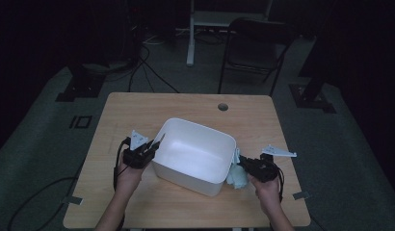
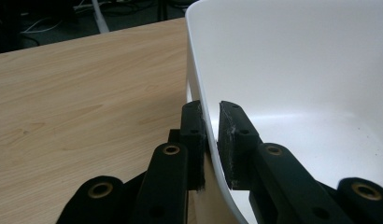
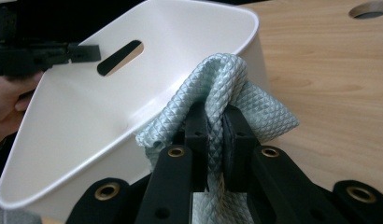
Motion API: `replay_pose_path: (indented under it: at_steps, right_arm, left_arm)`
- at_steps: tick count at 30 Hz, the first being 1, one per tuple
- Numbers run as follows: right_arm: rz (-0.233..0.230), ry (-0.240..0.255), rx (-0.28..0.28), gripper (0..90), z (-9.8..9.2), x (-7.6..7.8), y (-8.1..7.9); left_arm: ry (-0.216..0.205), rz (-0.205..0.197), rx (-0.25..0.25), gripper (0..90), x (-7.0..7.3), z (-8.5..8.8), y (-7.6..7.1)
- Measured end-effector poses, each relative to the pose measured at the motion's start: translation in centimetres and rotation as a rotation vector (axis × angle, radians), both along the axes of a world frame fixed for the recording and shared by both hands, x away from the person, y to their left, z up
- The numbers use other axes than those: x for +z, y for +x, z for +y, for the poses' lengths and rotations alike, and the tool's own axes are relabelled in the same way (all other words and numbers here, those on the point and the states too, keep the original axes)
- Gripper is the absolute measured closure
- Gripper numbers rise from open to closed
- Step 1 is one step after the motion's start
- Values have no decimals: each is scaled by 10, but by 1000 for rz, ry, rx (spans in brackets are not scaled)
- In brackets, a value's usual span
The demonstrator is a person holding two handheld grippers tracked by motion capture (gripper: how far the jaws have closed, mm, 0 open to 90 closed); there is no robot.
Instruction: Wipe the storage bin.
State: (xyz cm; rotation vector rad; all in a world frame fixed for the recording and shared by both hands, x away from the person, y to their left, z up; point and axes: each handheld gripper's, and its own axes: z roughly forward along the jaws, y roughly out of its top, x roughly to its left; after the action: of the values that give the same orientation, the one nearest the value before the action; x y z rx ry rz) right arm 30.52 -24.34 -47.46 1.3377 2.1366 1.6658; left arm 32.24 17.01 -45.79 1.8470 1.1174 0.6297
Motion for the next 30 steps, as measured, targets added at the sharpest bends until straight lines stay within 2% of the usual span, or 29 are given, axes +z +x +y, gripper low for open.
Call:
replay_pose_path:
  at_steps: [2, 6, 9, 12, 14, 16, 19, 22, 24, 26, 30]
  right_arm:
    - [-1, 1, -7, 828, 2, -3, 1]
    - [31, -2, -6, 827, 1, -13, 5]
    - [24, -11, -9, 827, 0, -7, 7]
    - [4, 4, -28, 826, -4, 1, 12]
    - [6, 5, -29, 827, -4, 1, 13]
    - [22, -12, -39, 827, -2, -7, 16]
    - [46, -8, -37, 827, -3, -15, 19]
    - [36, -14, -36, 826, -5, -9, 22]
    - [19, 1, -45, 826, -7, -2, 25]
    - [7, 5, -48, 826, -9, 5, 28]
    - [8, -9, -46, 828, -7, 5, 33]
  left_arm:
    - [-1, 1, 1, 805, 0, 0, 0]
    - [2, 0, 6, 804, 0, 0, 0]
    - [5, -3, 3, 804, 0, 0, 0]
    - [-4, 1, -3, 804, 0, 0, 0]
    - [-4, 2, -3, 804, 0, 0, 1]
    - [-8, 2, 2, 803, 0, 0, 1]
    - [-2, -1, 2, 800, 0, 0, 1]
    - [1, -4, 0, 800, 0, 0, 0]
    - [8, -2, -8, 801, 0, 0, 1]
    - [-2, 4, -11, 801, 0, 0, 2]
    - [-1, 6, -10, 803, 0, 0, 2]
